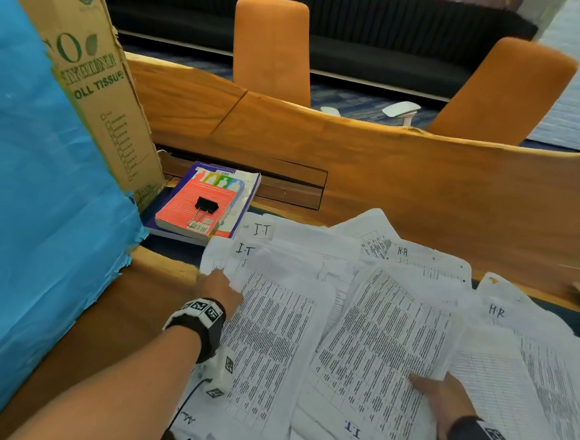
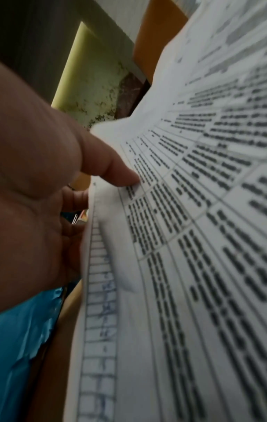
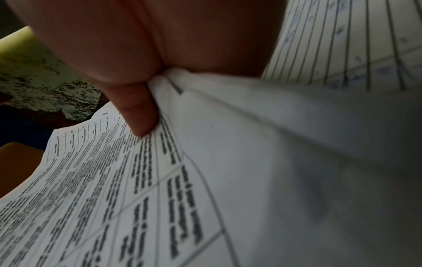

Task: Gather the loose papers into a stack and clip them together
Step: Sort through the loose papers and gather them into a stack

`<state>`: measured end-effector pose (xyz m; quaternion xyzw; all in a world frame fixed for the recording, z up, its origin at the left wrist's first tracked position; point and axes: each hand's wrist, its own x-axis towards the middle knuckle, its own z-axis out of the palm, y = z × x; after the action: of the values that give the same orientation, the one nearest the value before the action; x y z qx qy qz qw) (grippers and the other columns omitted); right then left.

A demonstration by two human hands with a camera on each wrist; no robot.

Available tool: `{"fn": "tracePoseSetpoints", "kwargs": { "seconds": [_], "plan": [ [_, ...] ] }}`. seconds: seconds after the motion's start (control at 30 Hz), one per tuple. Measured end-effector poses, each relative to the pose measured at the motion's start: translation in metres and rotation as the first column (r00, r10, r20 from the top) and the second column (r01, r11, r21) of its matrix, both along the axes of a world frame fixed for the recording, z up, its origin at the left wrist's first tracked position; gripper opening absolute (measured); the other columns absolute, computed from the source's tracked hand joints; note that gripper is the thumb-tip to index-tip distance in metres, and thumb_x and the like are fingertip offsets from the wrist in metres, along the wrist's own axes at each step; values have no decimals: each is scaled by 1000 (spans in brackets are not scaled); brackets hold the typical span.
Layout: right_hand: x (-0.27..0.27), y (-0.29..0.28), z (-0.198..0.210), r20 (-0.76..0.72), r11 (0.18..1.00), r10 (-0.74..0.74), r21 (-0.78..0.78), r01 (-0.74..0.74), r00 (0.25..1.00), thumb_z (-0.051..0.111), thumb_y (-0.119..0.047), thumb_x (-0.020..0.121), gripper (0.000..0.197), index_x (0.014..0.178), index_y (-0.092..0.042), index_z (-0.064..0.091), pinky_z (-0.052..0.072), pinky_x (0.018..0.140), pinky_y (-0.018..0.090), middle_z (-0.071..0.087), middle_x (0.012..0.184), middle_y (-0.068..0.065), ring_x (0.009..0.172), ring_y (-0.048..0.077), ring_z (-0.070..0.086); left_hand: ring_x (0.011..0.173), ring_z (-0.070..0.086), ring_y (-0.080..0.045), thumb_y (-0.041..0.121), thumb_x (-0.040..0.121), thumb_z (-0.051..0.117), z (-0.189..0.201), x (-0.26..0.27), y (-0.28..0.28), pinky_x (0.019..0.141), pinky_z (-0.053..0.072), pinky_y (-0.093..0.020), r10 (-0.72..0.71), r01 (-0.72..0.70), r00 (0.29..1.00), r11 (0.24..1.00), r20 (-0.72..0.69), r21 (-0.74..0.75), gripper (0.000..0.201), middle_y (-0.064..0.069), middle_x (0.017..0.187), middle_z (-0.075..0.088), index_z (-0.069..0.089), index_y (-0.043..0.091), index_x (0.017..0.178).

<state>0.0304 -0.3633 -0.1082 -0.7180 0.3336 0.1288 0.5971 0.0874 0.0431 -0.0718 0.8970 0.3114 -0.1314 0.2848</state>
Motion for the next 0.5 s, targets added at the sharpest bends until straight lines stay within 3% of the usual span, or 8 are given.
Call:
{"fn": "tracePoseSetpoints", "kwargs": {
  "seconds": [0.07, 0.13, 0.17, 0.27, 0.3, 0.4, 0.5],
  "plan": [
    [0, -1, -1, 3, 1000, 4, 1, -4, 1000, 66, 2, 88, 36, 123, 1, 60, 53, 90, 55, 71, 103, 21, 92, 37, 69, 100, 58, -29, 16, 75, 71, -5, -3, 2, 78, 53, -35, 64, -64, 998, 998, 23, -15, 50, -12, 117, 54, 48, 12, 119],
    [0, -1, -2, 8, 1000, 6, -3, -6, 1000, 66, 3, 89, 36, 124, 2, 59, 55, 85, 49, 71, 99, 18, 90, 35, 69, 101, 61, -32, 13, 76, 70, -7, -7, 3, 78, 55, -36, 97, -96, 995, 993, 15, -66, 59, -14, 116, 59, 41, 12, 128],
    [0, -1, -2, 12, 1000, 9, -7, -9, 1000, 66, 3, 89, 35, 123, 2, 59, 54, 82, 46, 70, 97, 17, 89, 34, 68, 98, 62, -32, 13, 78, 69, -6, -8, 2, 76, 55, -36, 88, -87, 996, 992, 10, -86, 53, -13, 113, 62, 43, 12, 124],
    [1, -2, -2, 12, 1000, 6, -6, -6, 1000, 65, 3, 89, 36, 125, 3, 59, 54, 80, 42, 69, 96, 17, 89, 34, 68, 85, 64, -27, 19, 83, 64, 2, -15, 0, 76, 57, -35, -29, 30, 999, 998, 17, -47, 12, -9, 97, 67, 56, 14, 90],
    [1, -1, -1, 13, 1000, 7, -1, -7, 1000, 65, 3, 89, 36, 125, 3, 59, 54, 80, 42, 69, 97, 17, 90, 34, 68, 83, 64, -25, 22, 85, 62, 4, -17, -1, 75, 57, -35, -59, 60, 998, 997, 39, -38, 9, -7, 93, 67, 57, 15, 85],
    [0, 0, 0, 17, 1000, 13, -6, -13, 1000, 64, 4, 90, 36, 125, 2, 59, 53, 84, 45, 69, 97, 17, 90, 34, 68, 84, 62, -24, 20, 91, 58, 15, -29, 2, 70, 52, -31, -84, 97, 991, 988, 108, -123, 10, -6, 93, 65, 58, 12, 97],
    [-1, 1, 6, 16, 1000, 22, 12, -22, 1000, 63, 3, 91, 32, 122, -4, 59, 54, 76, 42, 69, 95, 15, 87, 32, 67, 83, 60, -18, 17, 95, 56, 33, -42, 10, 65, 47, -28, -79, 115, 985, 965, 155, -234, 9, -3, 96, 63, 54, 16, 104]
  ]
}}
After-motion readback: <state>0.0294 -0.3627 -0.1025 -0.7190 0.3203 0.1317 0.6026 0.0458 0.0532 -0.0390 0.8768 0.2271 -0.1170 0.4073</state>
